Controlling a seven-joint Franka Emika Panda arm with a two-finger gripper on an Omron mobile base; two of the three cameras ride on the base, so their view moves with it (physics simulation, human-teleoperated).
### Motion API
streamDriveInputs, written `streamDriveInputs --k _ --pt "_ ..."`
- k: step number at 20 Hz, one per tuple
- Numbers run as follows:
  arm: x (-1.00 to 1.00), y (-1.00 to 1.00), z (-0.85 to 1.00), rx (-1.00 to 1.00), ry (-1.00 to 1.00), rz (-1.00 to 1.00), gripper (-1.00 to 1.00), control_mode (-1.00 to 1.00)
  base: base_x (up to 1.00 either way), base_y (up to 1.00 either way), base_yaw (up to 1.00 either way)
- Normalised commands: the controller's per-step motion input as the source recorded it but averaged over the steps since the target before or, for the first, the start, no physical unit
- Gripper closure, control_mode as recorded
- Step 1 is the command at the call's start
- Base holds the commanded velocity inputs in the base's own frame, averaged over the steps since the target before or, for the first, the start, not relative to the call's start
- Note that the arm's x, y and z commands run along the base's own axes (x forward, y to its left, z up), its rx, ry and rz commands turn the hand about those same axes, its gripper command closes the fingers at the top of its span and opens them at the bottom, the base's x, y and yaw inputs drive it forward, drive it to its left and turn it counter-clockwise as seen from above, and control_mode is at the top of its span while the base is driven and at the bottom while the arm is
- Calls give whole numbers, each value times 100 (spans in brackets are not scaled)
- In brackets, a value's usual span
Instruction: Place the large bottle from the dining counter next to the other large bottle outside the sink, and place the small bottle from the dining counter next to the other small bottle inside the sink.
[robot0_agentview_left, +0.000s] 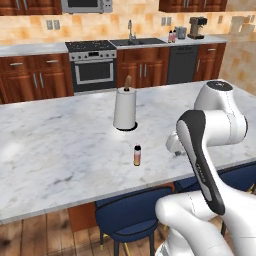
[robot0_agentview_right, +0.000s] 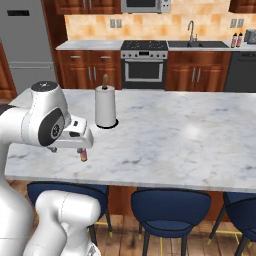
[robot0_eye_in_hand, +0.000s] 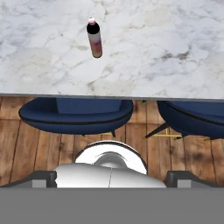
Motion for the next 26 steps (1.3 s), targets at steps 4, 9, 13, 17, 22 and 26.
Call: streamDriveInputs --k 4,9,13,17,22,26 --pt "8 6 0 0 0 0 -100 -100 0 0 0" --pt "18 19 0 0 0 0 -100 -100 0 0 0" --pt "35 34 0 0 0 0 -100 -100 0 0 0" --pt "35 13 0 0 0 0 -100 -100 0 0 0" --pt "27 27 -1 -3 0 -2 -100 -100 0 0 0" --pt "9 36 -19 0 0 0 -100 -100 0 0 0"
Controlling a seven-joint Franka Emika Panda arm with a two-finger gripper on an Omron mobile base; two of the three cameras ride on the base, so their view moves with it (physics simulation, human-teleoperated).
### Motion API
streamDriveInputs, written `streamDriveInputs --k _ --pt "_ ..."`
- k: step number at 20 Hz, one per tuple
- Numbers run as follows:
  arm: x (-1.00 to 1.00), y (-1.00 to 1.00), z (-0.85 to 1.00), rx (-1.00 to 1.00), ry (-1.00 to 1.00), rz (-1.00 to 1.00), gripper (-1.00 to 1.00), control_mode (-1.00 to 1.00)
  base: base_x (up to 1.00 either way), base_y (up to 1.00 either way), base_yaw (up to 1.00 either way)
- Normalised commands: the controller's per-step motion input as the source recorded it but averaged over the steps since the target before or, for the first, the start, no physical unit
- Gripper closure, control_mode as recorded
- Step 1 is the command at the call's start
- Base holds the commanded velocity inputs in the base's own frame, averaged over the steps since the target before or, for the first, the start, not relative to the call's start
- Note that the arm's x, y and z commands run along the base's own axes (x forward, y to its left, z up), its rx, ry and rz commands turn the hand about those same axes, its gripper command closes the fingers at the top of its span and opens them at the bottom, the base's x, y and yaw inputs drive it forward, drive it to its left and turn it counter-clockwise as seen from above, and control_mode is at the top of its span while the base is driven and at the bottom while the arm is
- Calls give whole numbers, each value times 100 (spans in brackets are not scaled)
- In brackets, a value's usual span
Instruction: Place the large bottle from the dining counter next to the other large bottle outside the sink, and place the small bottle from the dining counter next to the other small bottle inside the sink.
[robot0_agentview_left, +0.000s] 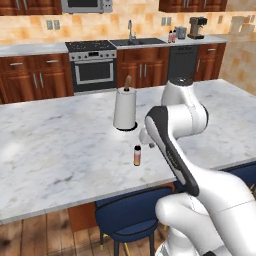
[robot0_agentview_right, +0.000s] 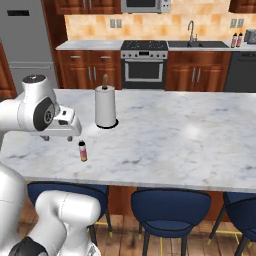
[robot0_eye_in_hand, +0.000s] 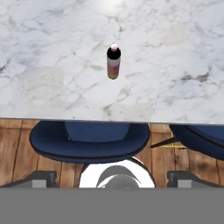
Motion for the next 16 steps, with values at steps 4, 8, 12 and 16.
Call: streamDriveInputs --k 4,8,12,16 --pt "14 27 -28 0 0 0 -100 -100 0 0 0" --pt "50 12 -14 0 0 -2 -100 -100 0 0 0" --pt "69 0 0 0 6 -3 -100 -100 0 0 0" --pt "52 -1 0 0 9 -4 -100 -100 0 0 0"
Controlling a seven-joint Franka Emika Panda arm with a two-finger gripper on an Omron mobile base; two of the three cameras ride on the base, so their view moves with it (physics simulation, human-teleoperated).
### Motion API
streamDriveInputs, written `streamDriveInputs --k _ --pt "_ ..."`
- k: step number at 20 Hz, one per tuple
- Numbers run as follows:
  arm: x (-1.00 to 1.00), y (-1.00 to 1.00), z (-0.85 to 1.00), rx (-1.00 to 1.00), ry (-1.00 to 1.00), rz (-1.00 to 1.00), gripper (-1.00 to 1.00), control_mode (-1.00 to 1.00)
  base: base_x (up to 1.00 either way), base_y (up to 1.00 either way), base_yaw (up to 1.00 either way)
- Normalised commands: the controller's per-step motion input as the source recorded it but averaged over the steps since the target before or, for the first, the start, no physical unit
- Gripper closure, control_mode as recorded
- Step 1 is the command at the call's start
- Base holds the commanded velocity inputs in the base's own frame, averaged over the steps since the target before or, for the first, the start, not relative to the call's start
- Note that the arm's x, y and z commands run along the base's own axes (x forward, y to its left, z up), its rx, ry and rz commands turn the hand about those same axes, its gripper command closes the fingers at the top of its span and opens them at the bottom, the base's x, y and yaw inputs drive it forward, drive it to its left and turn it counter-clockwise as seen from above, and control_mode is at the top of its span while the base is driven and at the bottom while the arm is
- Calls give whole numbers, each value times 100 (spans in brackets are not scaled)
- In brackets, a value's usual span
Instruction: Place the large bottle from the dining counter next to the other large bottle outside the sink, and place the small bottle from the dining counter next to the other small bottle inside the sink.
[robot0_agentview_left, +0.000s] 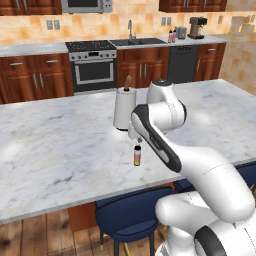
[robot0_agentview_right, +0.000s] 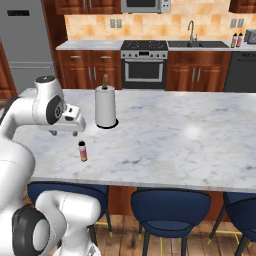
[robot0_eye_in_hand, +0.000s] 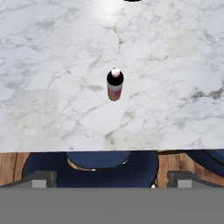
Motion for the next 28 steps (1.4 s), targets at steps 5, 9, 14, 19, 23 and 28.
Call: streamDriveInputs --k 5,9,14,19,23,28 --pt "14 0 -2 4 1 -1 -100 -100 0 0 0" --pt "2 0 -25 2 0 0 -100 -100 0 0 0" --pt "8 0 -22 0 0 0 -100 -100 0 0 0" --pt "19 0 -7 0 0 0 -100 -100 0 0 0" --pt "28 0 0 0 -2 0 -100 -100 0 0 0" --pt "24 0 0 1 -5 0 -100 -100 0 0 0"
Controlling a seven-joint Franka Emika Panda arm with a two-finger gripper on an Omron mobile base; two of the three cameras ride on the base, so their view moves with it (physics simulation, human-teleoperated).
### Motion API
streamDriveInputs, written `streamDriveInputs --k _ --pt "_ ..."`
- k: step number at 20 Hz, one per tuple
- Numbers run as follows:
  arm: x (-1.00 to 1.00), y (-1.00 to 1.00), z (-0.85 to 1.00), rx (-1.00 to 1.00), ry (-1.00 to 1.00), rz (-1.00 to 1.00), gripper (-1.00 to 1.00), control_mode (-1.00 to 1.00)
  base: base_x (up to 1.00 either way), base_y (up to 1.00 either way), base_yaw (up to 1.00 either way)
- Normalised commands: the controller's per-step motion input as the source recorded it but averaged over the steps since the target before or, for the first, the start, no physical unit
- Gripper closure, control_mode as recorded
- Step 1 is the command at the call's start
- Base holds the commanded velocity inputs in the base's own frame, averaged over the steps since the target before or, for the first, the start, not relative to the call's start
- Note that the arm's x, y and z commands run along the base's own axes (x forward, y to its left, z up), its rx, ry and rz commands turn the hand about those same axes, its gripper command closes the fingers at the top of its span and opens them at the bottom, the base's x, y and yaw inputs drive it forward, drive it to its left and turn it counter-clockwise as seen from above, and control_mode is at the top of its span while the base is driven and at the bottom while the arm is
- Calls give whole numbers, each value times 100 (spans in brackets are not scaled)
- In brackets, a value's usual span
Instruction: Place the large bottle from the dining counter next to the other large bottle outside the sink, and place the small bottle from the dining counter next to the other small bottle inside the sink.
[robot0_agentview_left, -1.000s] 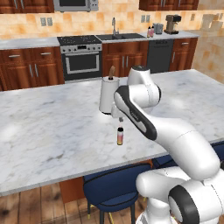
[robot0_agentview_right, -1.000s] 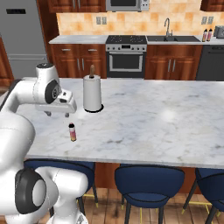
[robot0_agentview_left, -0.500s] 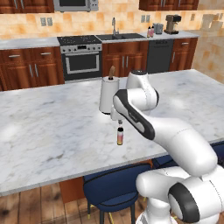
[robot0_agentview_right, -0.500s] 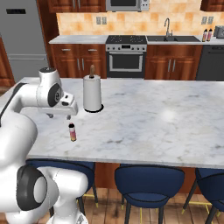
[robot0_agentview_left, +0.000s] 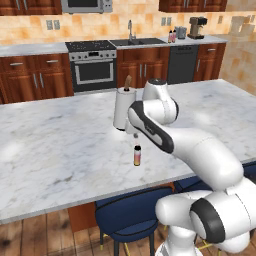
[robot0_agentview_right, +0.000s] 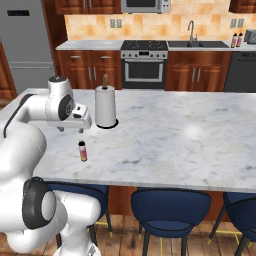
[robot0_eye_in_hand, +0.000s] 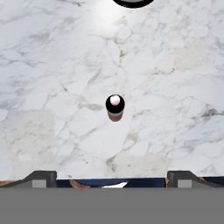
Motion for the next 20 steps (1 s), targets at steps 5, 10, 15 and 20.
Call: streamDriveInputs --k 5,10,15,20 --pt "8 0 -3 0 -5 0 -100 -100 0 0 0" --pt "1 0 -3 0 -3 3 -100 -100 0 0 0" --pt "8 0 -18 0 0 3 -100 -100 0 0 0" --pt "26 0 -23 0 0 1 -100 -100 0 0 0"
